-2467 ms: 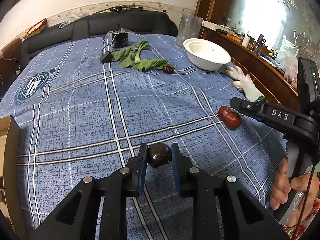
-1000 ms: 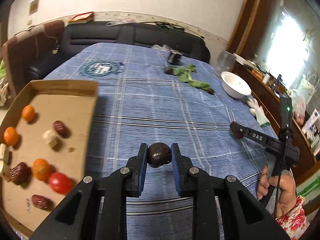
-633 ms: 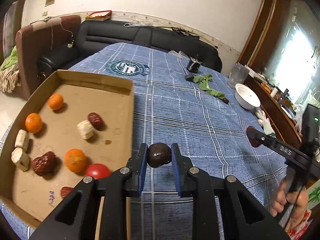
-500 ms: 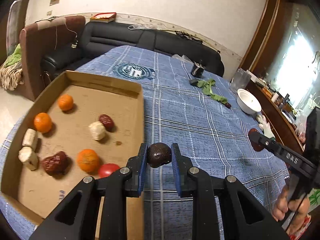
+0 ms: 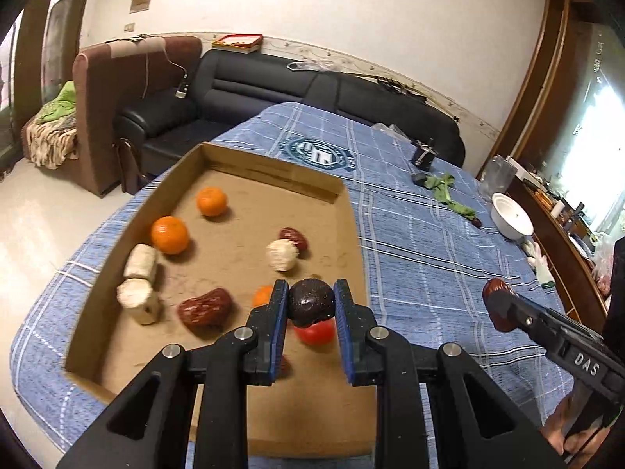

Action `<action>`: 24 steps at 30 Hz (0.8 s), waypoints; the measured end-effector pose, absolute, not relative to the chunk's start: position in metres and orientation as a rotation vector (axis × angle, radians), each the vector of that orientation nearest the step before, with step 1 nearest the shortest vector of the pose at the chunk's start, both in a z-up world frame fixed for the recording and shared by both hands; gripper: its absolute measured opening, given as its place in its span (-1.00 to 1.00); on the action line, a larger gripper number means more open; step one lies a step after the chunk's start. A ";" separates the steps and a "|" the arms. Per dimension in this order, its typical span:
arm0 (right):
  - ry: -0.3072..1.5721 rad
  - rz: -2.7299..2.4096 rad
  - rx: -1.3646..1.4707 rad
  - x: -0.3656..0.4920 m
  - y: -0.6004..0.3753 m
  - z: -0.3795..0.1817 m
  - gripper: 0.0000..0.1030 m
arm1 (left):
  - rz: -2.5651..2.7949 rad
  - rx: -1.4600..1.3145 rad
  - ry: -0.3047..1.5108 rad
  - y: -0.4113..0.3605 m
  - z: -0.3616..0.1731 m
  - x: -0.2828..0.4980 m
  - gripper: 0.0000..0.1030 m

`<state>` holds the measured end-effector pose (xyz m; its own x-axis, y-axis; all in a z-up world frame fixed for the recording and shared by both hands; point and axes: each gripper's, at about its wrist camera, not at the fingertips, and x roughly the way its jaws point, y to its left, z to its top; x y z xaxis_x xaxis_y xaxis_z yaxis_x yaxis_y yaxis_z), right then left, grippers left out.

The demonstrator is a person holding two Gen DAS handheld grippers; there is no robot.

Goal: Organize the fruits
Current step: 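Carry dark plum and red date into the box and open both tools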

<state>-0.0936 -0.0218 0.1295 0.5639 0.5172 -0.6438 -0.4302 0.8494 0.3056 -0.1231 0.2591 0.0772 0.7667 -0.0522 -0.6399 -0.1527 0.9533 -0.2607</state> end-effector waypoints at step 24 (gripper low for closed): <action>0.867 0.773 -0.065 -0.112 0.094 0.109 -0.25 | 0.235 -0.314 0.725 0.327 0.062 -0.136 -0.56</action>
